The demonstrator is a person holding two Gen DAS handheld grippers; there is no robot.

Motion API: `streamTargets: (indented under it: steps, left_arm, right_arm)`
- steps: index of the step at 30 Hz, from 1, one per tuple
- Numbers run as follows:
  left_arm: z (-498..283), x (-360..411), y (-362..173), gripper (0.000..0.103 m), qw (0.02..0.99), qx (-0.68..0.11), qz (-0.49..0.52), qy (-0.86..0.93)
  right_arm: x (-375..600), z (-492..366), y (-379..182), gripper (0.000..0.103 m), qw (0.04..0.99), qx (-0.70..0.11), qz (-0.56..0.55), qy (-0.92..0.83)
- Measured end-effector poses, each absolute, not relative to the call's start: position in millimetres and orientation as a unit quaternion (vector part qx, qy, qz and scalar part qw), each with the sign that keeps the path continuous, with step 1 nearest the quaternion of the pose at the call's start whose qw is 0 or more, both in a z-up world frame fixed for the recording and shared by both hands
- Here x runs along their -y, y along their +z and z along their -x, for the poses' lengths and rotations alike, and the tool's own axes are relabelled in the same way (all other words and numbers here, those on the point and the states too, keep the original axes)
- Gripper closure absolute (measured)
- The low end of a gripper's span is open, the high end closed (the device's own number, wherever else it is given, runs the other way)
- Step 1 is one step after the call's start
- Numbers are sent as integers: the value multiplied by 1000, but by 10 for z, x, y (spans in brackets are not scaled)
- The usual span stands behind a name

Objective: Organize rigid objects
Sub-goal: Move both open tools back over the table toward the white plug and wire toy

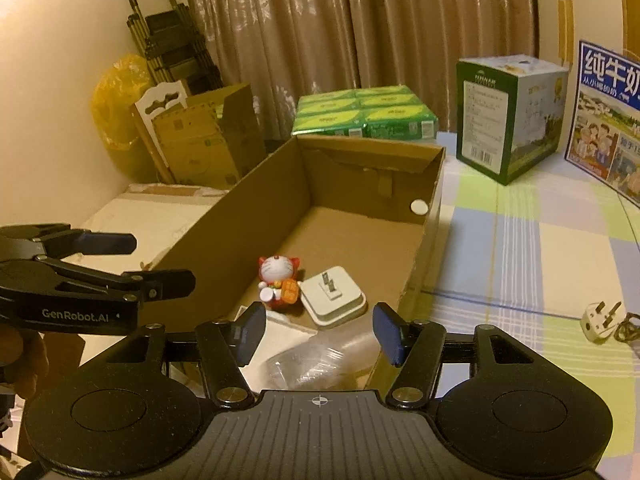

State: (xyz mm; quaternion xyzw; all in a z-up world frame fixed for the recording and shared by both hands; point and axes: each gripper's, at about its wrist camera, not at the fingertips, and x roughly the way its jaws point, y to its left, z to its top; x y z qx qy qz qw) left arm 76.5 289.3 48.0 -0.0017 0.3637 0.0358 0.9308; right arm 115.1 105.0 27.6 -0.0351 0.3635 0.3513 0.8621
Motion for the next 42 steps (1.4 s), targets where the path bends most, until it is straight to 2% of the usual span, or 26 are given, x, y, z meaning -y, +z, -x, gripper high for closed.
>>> streamTargets:
  steps: [14, 42]
  left_arm:
    - [-598, -2606, 608, 18, 934, -357, 3, 27]
    - [-271, -1482, 813, 18, 939, -341, 38, -20]
  right_arm:
    - [-511, -975, 450, 43, 878, -361, -1, 314]
    - [1057, -500, 658, 43, 911, -353, -53, 208]
